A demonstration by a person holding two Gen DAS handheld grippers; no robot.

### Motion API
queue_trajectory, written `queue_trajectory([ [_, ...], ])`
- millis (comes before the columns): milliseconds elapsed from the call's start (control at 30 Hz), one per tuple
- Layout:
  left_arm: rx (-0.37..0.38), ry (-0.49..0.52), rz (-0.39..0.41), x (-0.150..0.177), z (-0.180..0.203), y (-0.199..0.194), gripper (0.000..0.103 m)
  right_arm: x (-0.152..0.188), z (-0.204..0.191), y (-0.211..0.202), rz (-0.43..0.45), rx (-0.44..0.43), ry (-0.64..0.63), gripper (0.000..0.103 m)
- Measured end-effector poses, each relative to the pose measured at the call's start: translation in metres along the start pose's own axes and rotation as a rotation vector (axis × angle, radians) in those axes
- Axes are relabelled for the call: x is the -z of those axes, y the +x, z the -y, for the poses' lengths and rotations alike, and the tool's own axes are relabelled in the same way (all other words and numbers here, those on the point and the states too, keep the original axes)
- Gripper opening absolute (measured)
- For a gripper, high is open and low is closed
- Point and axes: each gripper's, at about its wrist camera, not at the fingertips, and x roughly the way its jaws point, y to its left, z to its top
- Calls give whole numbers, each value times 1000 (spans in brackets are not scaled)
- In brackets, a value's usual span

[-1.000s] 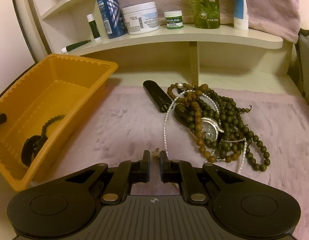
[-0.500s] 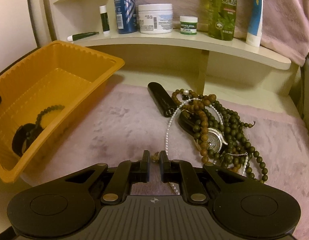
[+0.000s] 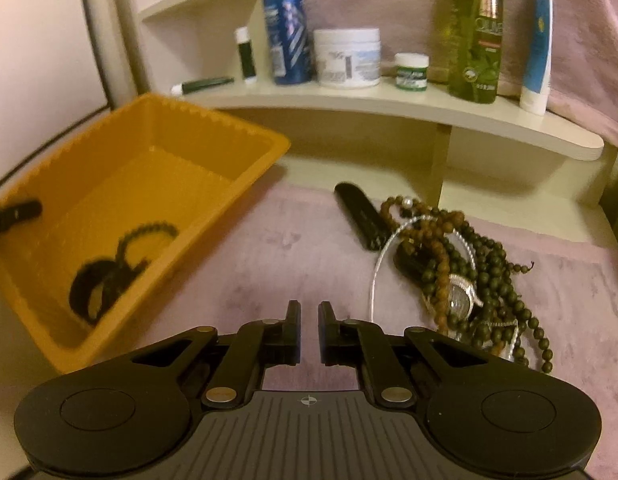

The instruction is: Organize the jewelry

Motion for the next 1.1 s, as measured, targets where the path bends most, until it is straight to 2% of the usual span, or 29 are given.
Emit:
queue_trajectory([
  [100,3,-1,0,0,0,-1,18,7,3,3,-11,23,1,22],
  [433,7,0,1,-1,-1,-2,18,5,13,15,28,61,33,21],
  [467,7,1,1,-1,-1,-2,18,4,13,15,27,63,27,20],
  [500,7,2,1,-1,-1,-2,18,3,13,16,27,65,22,11],
  [533,6,3,1,-1,-1,-2,18,4,12,16,27,62,20,9],
  [800,6,1,1,0,-2,-1,18,1,13,8,45,35,39,9],
  [900,7,1,1,-1,-2,-1,18,-6,13,-2,73,-14,82,9],
  [1000,6,3,2,0,-1,-1,18,-19,10,-15,119,-125,139,9],
  [1100,6,2,2,0,-1,-1,18,-32,-6,-26,150,-259,137,9],
])
